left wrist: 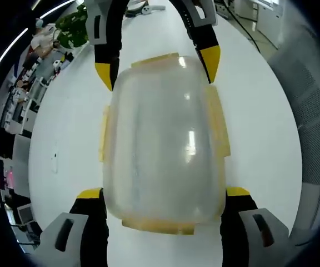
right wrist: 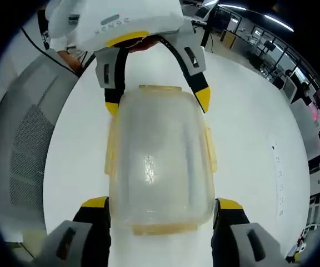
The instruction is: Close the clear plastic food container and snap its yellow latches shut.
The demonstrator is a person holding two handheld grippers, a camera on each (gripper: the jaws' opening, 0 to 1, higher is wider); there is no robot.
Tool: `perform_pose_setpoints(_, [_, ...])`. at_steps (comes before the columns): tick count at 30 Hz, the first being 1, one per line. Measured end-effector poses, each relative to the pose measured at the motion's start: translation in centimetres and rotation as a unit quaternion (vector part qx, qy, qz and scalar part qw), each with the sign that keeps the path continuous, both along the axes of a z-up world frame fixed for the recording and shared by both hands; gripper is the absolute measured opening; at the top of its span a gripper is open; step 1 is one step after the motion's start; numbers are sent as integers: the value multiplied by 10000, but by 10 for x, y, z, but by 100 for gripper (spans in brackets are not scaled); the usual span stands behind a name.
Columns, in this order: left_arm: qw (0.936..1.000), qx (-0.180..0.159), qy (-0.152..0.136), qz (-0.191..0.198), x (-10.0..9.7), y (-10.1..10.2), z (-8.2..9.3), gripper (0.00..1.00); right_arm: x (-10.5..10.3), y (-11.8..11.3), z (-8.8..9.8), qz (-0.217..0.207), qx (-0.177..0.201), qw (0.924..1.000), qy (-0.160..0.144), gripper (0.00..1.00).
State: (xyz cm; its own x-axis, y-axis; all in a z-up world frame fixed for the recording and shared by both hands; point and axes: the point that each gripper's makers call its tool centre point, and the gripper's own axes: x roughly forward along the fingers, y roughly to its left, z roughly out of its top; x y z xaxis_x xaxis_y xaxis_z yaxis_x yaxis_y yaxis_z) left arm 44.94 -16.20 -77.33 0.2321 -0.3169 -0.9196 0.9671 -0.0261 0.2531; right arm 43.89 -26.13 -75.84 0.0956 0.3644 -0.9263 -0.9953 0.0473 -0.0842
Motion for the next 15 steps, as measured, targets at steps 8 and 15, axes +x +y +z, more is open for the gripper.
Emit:
perform_pose_setpoints(8, [10000,-57,7,-8,-6,1,0,82,-6,1,-1,-13,-30,10000,11,74])
perform_pose_setpoints(15, [10000,-77,9,-39,-12,9,0,82,-13,9,-1,-57,-15,10000,19,74])
